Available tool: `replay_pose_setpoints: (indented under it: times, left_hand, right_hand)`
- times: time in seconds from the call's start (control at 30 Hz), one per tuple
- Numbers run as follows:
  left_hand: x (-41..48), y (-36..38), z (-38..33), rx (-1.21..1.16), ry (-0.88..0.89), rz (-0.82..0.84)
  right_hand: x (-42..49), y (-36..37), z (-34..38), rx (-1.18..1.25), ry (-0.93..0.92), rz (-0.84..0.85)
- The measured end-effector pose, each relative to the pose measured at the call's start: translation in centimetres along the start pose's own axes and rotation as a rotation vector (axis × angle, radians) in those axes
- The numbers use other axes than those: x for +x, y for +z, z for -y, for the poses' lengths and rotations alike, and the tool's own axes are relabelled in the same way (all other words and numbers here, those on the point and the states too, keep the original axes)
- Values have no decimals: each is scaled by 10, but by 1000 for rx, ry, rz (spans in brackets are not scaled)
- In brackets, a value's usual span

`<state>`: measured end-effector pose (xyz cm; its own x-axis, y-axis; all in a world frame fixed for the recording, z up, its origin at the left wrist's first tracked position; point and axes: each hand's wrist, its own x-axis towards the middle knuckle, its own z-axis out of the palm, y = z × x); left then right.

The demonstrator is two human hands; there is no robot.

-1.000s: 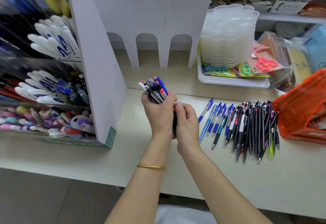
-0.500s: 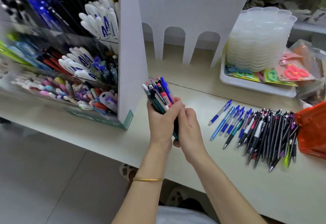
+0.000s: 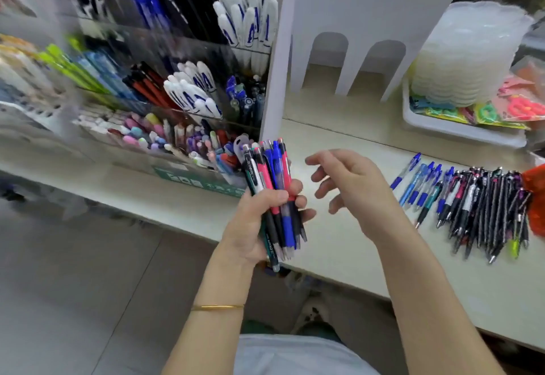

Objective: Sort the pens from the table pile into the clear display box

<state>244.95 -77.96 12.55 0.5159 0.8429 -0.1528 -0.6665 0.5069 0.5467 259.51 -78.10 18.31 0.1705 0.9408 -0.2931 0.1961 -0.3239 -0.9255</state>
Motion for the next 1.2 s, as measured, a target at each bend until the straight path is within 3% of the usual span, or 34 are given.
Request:
replay_pose_setpoints:
  times: [0.1,0.27,0.4,0.57,0.63,0.7,0.8,0.97,1.2]
  left_hand:
    - [-24,-28,-36,112,-72,84]
    - [-68,-82,-101,290,-151,86]
    - [-95,-115,-137,319,-213,7]
    - [-113,-137,-165,285,-234,-75]
    - [-113,-141,-171,319,-190,-107]
    - [-112,-141,-176,336,-154,-114]
    - [-108,-137,-184,347,-117,-160]
    - [-102,-140,-198,372,-96,-211]
    - [-101,-145,-211,193,-79,-150]
  right_hand:
    - [-13,54,12,89,-34,97]
    - [-30,144,16,139,-109,40]
    - [-31,204,22,200,-124,-140]
    - [-20,234,53,495,-107,-312]
    - [-14,240,60,299,-116,-239]
    - [-12,251,61,17,-160,-56]
    - [-14,267,64,-123,-224,86]
    - [-6,275,78,-198,-315,105]
    - [10,287,81,93,-173,168]
